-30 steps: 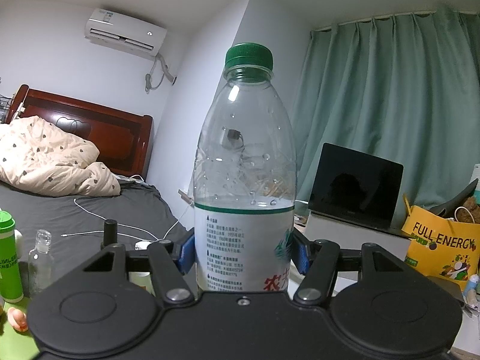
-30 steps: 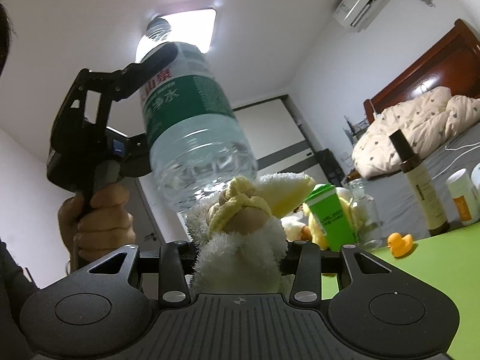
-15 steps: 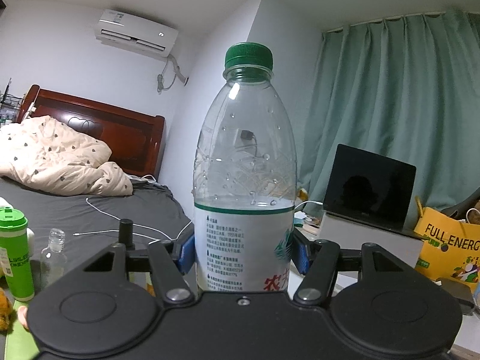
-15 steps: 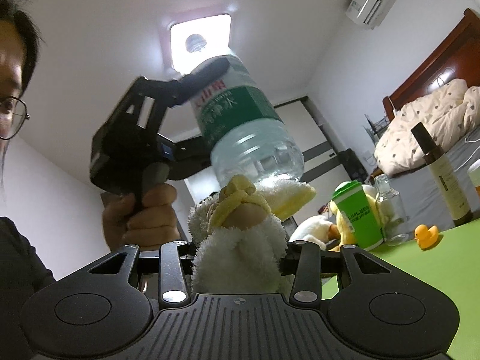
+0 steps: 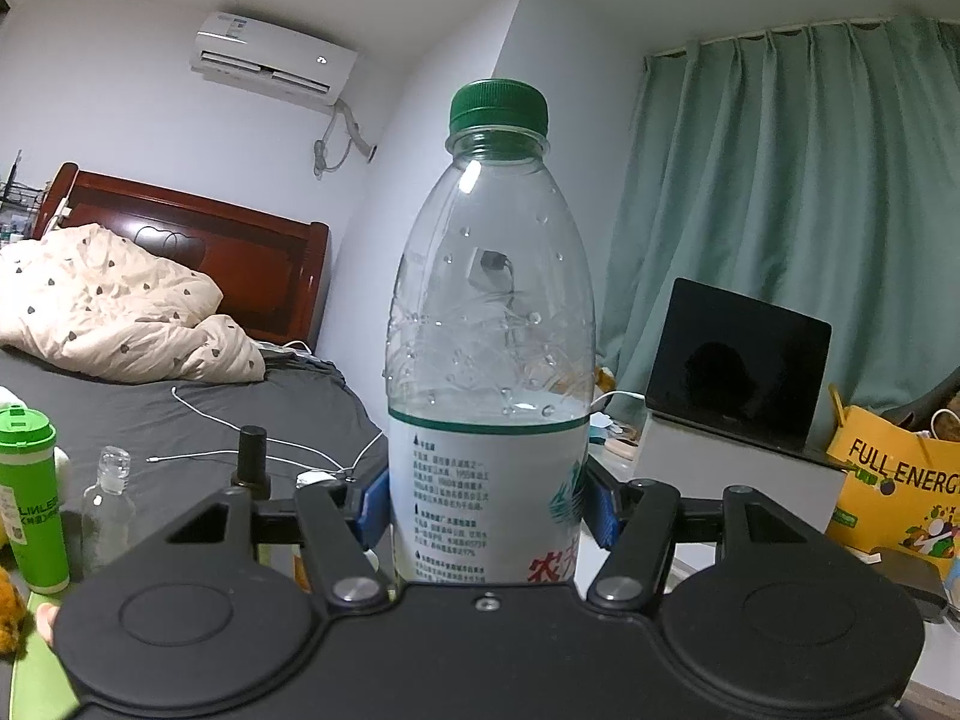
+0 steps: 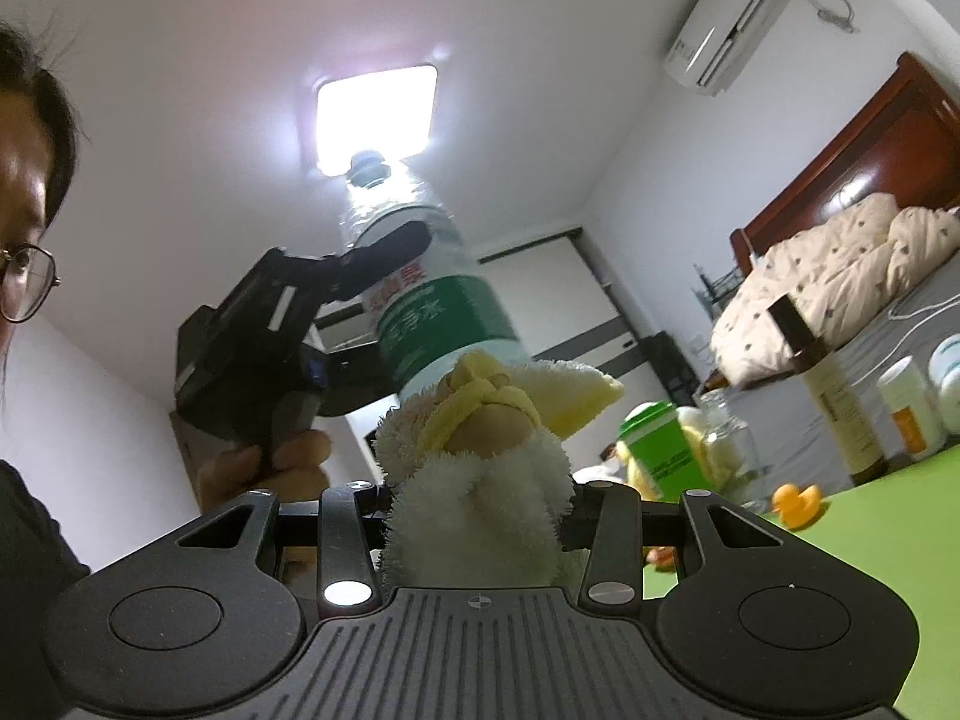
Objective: Clean container
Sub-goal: 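Hold the bottle raised in the left gripper and rotate it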
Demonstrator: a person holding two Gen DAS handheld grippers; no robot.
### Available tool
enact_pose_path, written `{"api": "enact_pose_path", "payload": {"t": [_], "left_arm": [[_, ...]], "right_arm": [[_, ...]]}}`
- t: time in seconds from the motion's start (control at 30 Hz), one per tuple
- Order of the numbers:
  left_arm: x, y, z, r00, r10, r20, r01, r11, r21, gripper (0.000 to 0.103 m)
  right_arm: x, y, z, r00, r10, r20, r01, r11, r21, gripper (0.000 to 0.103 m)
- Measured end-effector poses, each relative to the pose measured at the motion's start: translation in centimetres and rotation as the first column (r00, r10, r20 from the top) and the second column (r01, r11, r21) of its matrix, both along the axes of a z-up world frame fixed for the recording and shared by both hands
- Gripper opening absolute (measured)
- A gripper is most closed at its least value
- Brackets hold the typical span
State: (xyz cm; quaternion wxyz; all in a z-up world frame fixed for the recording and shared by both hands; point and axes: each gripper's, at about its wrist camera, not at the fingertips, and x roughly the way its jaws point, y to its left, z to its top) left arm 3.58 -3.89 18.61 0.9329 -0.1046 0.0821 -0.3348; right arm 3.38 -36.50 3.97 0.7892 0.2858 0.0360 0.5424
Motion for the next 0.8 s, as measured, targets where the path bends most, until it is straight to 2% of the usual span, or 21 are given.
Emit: {"api": "enact_pose_path", "payload": {"t": [0.2,0.57,0.8], "left_arm": [[-0.3,-0.1,0.1,1.0,-0.014,0.003,0.014,1.0,0.0,0.06],[-0.9,-0.6,0.5,0.999,-0.034,0.024,0.034,0.999,-0.005,0.061],[-1.0,-0.4,0.6,0.999,-0.035,0.025,0.035,0.999,-0.022,0.061]], "right_arm": [[0.8,-0.2,0.4,1.0,-0.025,0.013,0.025,0.999,-0.047,0.042],[2.9,2.9,1.1,0.997,-0.015,0.069,0.028,0.982,-0.187,0.042],[3.9,4.6,0.6,0.998,0.012,0.07,0.002,0.98,-0.198,0.042]]}}
